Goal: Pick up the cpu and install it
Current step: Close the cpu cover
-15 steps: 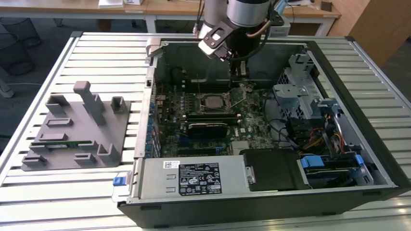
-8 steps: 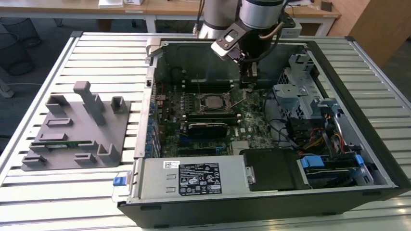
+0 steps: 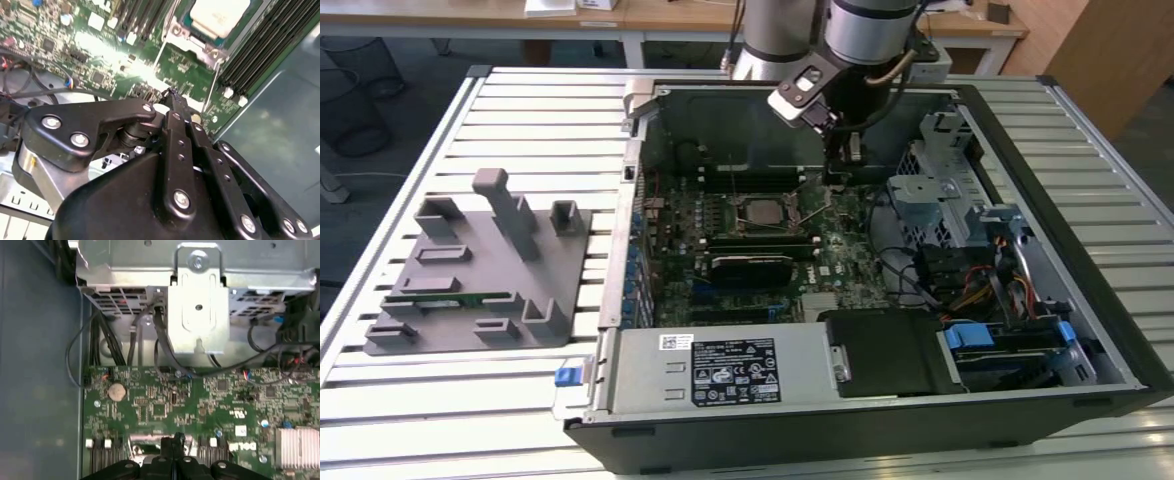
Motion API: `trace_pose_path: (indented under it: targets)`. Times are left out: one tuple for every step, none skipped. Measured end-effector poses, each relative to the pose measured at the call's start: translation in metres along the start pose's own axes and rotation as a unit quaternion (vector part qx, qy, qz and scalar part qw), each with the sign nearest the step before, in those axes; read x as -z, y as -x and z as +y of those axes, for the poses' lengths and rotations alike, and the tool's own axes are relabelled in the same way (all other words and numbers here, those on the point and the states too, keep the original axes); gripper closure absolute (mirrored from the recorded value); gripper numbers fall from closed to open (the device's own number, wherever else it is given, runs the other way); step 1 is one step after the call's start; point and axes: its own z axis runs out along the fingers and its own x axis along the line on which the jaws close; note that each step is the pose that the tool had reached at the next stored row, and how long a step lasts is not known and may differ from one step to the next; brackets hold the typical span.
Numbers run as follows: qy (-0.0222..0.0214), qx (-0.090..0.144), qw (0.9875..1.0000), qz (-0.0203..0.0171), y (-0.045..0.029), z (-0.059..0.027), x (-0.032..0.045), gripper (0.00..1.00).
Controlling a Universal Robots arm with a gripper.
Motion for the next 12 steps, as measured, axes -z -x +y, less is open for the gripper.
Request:
trace_pose_path:
  targets:
    - [0.0, 0.0, 1.0, 0.0, -0.0006, 0.0023, -0.0008, 0.89]
    - [0.0, 0.001, 1.0, 0.0, -0.0011, 0.0048, -0.0016, 0.89]
    - [0.0, 0.001, 1.0, -0.0001, -0.0017, 0.0071, -0.0024, 0.89]
    - [0.0, 0.001, 1.0, -0.0001, -0.0024, 0.0085, -0.0033, 0.89]
    - [0.0, 0.002, 1.0, -0.0001, -0.0032, 0.0099, -0.0042, 0.89]
    - [0.0, 0.002, 1.0, -0.0001, -0.004, 0.011, -0.0049, 0.89]
    - [0.0, 0.002, 1.0, -0.0001, -0.0047, 0.0116, -0.0057, 0.89]
    - [0.0, 0.002, 1.0, 0.0, -0.0054, 0.0126, -0.0066, 0.89]
    - [0.0, 0.002, 1.0, 0.0, -0.006, 0.0141, -0.0074, 0.89]
    - [0.0, 0.002, 1.0, 0.0, -0.0065, 0.0153, -0.0082, 0.89]
    - [0.0, 0.002, 1.0, 0.0, -0.0068, 0.0166, -0.009, 0.89]
    - [-0.0001, 0.002, 1.0, 0.0, -0.0072, 0.0176, -0.0099, 0.89]
